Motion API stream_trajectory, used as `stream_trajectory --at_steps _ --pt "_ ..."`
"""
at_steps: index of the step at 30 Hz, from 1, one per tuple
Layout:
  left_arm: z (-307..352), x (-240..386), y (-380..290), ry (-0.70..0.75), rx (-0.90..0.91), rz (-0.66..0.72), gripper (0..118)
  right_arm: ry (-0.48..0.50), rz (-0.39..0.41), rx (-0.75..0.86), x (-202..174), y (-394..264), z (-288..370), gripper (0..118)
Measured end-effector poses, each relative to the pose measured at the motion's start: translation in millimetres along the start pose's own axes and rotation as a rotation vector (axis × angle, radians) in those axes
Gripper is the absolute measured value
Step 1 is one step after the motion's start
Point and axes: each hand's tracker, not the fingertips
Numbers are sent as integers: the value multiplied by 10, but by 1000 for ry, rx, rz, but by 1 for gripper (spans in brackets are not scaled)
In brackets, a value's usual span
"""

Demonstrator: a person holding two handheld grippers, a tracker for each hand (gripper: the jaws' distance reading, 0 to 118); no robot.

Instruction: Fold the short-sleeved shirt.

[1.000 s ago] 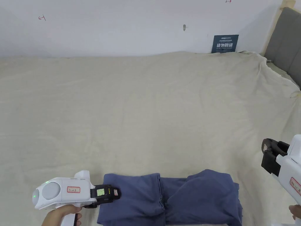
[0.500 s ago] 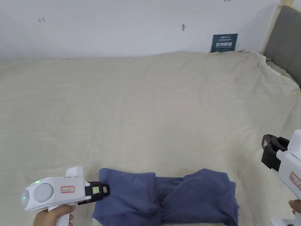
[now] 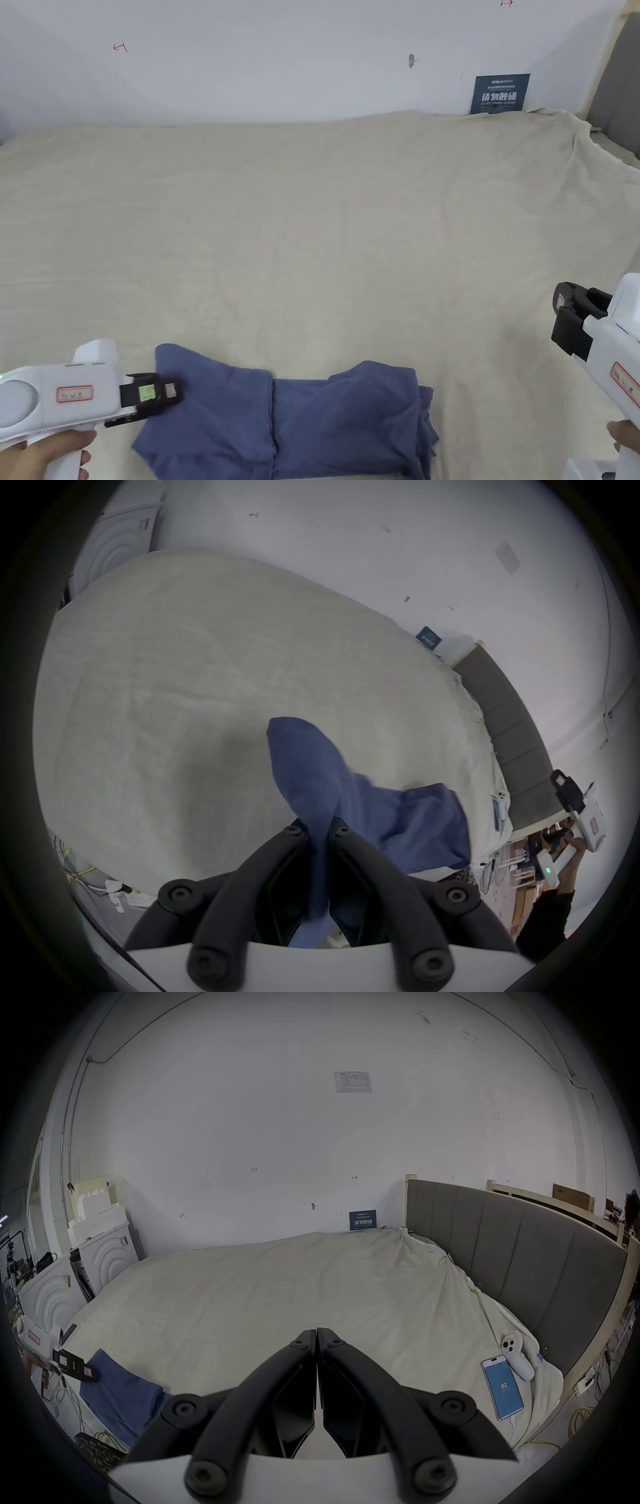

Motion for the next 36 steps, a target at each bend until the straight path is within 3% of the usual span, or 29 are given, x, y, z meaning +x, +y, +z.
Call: stream_trajectory --at_steps 9,23,26,29,36 --pt "-634 1185 93 -128 -120 -176 7 -1 -21 10 62 -32 106 0" --pt "-2135 2336 -643 -18 -319 -364 8 -51 -35 -3 238 -94 260 0" --pt "-2215 2407 -768 30 -310 -389 24 -62 -34 -6 255 -101 293 0" --pt "-2131 2446 -762 -25 -286 -374 64 -70 -39 -8 265 -97 306 0" --pt "-1592 2455 -467 -126 -145 -277 88 -69 -33 -1 229 -28 335 0"
